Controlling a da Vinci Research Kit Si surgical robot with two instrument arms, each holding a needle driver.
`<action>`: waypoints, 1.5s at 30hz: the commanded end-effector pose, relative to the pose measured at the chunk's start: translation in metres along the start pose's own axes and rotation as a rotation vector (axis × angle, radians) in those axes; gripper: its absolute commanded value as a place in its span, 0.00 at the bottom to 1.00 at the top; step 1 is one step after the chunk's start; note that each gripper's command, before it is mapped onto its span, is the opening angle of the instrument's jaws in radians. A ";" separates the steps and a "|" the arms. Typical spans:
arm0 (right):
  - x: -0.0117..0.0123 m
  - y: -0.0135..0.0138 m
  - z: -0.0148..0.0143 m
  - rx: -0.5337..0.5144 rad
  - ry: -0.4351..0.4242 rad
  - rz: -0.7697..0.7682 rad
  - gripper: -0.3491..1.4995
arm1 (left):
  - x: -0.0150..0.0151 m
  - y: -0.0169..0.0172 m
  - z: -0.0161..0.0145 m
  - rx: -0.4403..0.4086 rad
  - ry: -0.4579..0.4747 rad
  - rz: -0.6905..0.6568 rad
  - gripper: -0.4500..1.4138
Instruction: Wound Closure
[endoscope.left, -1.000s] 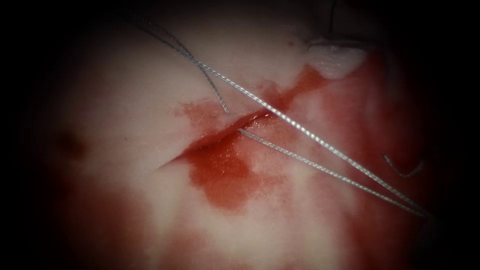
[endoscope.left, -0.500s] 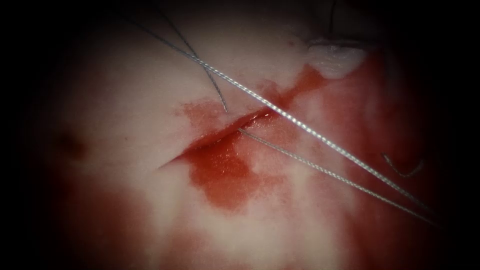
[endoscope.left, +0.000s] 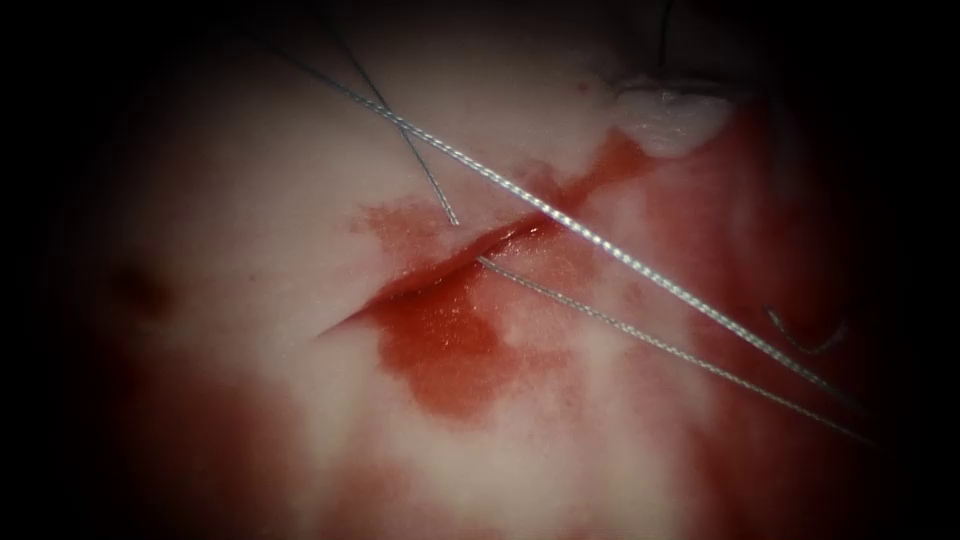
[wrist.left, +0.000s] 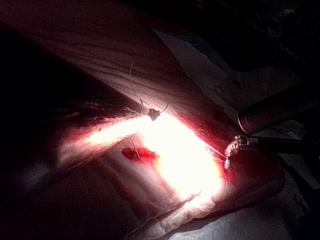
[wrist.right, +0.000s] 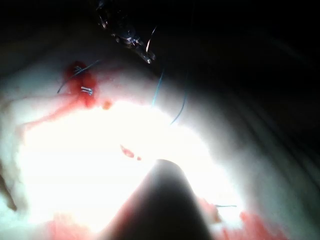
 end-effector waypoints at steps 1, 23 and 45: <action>0.0005 -0.0004 -0.0009 -0.003 -0.001 -0.009 0.00 | 0.0005 -0.0009 0.0007 0.004 0.002 0.005 0.00; -0.0014 0.0002 -0.0017 -0.005 0.002 -0.024 0.00 | -0.0053 -0.0032 -0.0031 0.015 -0.273 0.131 0.00; -0.0025 0.0004 -0.0016 -0.012 0.007 -0.031 0.00 | -0.0091 -0.0060 -0.0068 0.051 -0.384 0.147 0.00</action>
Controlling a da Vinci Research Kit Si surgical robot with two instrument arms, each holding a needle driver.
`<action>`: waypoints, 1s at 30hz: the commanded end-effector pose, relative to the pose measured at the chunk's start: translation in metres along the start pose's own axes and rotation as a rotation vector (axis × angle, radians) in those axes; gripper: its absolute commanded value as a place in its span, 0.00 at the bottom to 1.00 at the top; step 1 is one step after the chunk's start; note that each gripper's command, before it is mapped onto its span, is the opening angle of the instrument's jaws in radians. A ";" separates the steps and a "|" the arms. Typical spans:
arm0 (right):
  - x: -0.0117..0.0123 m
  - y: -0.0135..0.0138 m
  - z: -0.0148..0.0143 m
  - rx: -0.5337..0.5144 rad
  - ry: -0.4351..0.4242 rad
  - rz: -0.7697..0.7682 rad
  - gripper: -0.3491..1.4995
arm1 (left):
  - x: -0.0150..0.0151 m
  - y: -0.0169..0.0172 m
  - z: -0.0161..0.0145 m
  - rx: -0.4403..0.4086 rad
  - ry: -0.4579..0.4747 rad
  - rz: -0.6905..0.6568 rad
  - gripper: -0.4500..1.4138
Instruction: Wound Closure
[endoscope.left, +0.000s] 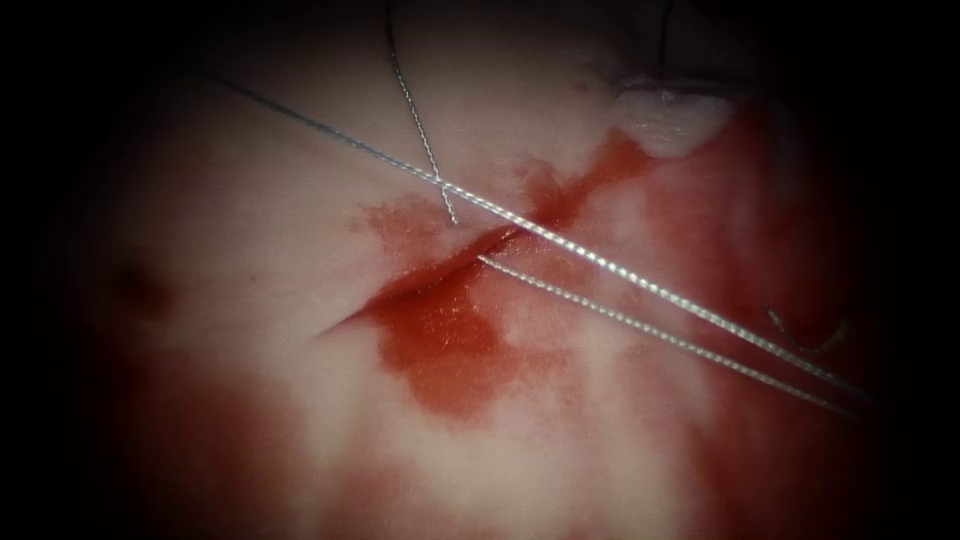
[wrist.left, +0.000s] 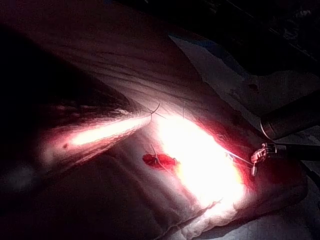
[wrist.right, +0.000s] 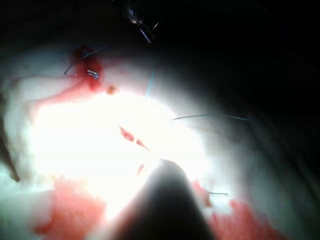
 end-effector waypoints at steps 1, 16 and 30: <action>0.0012 -0.0005 -0.0007 -0.003 0.005 -0.004 0.00 | 0.0006 -0.0008 0.0006 0.003 0.007 -0.005 0.00; 0.0010 -0.0006 -0.0008 -0.002 0.006 -0.005 0.00 | -0.0030 -0.0022 -0.0008 0.021 -0.034 -0.016 0.00; 0.0026 -0.0010 -0.0024 -0.051 0.079 0.017 0.00 | 0.0006 -0.0007 0.0003 -0.039 0.023 -0.050 0.00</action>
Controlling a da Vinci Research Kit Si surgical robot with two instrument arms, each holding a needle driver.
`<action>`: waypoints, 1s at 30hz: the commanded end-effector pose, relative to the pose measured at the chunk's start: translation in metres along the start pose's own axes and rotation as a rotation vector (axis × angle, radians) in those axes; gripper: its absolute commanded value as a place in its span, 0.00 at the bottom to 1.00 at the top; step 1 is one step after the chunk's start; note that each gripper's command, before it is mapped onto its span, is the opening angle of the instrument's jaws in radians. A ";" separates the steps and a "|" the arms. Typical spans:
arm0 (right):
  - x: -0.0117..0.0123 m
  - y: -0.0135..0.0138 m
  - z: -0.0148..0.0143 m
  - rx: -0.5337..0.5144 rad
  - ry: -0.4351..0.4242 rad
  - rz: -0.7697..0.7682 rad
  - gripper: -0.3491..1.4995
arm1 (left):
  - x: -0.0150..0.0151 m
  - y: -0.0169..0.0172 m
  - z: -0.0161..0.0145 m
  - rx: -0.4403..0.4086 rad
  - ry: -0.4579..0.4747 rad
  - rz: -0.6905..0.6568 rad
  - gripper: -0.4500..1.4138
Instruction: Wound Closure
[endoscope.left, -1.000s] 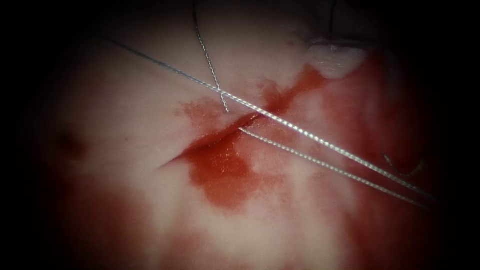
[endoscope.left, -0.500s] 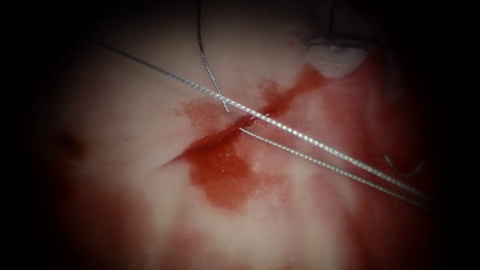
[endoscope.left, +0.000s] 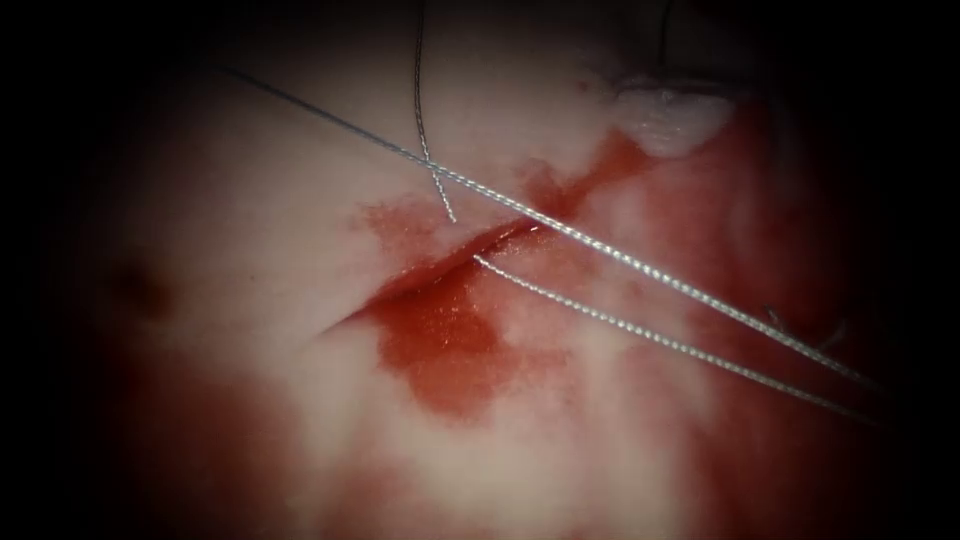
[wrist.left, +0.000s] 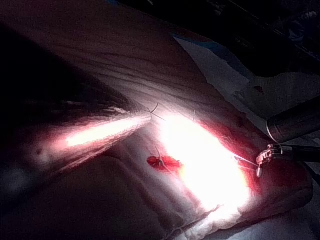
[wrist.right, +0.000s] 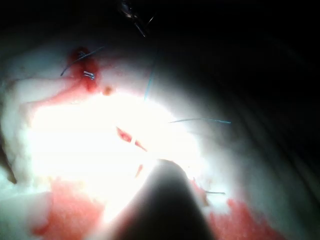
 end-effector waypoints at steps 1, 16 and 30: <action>0.0022 -0.0008 -0.0017 -0.020 0.047 -0.020 0.00 | 0.0014 -0.0004 0.0010 -0.014 0.038 -0.004 0.00; 0.0171 -0.0037 -0.0084 -0.431 0.528 -0.275 0.64 | 0.0188 0.0104 0.0073 -0.252 0.520 0.098 0.00; 0.0241 -0.0076 -0.0026 -0.662 0.643 -0.191 0.82 | 0.0217 0.0154 0.0094 -0.351 0.670 0.275 0.00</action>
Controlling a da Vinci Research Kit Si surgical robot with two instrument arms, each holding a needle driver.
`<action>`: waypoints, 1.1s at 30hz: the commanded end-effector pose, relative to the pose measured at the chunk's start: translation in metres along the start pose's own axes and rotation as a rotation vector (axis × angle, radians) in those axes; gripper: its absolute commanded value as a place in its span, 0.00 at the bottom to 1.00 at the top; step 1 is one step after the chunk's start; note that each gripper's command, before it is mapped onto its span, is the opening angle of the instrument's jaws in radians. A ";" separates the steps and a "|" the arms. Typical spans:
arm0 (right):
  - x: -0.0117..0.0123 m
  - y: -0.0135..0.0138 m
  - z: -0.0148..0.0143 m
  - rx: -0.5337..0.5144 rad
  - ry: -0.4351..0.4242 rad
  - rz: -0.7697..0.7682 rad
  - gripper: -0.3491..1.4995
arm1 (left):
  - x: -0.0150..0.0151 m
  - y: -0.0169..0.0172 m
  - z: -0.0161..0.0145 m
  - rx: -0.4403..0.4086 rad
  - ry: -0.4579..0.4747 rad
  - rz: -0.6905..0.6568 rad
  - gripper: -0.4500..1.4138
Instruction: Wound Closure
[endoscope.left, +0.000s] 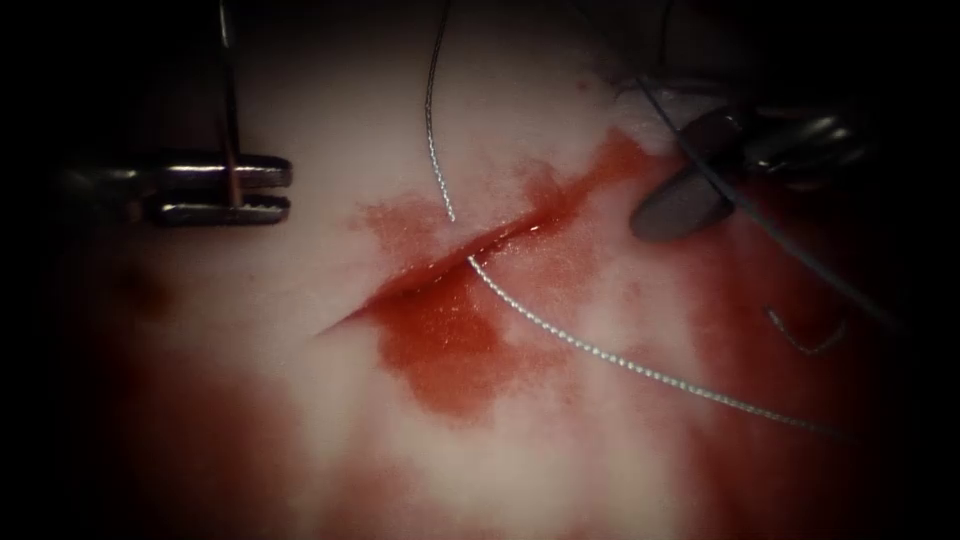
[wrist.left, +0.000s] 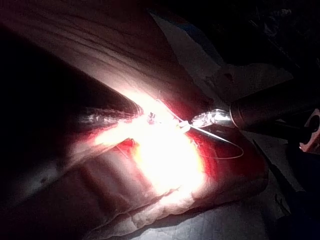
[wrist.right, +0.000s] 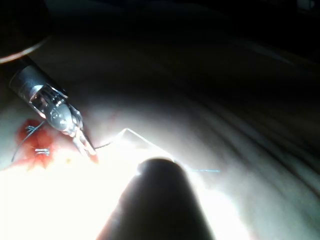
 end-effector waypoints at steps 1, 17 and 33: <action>0.0019 -0.0009 0.0001 0.013 -0.003 -0.012 0.82 | 0.0000 -0.0011 0.0005 0.005 0.002 0.004 0.00; 0.0000 -0.0032 0.0042 0.207 -0.195 -0.023 0.23 | 0.0003 -0.0010 0.0008 -0.014 0.016 -0.024 0.00; 0.0008 -0.0041 0.0069 0.176 -0.192 -0.021 0.57 | 0.0003 -0.0011 0.0007 -0.015 0.017 -0.028 0.00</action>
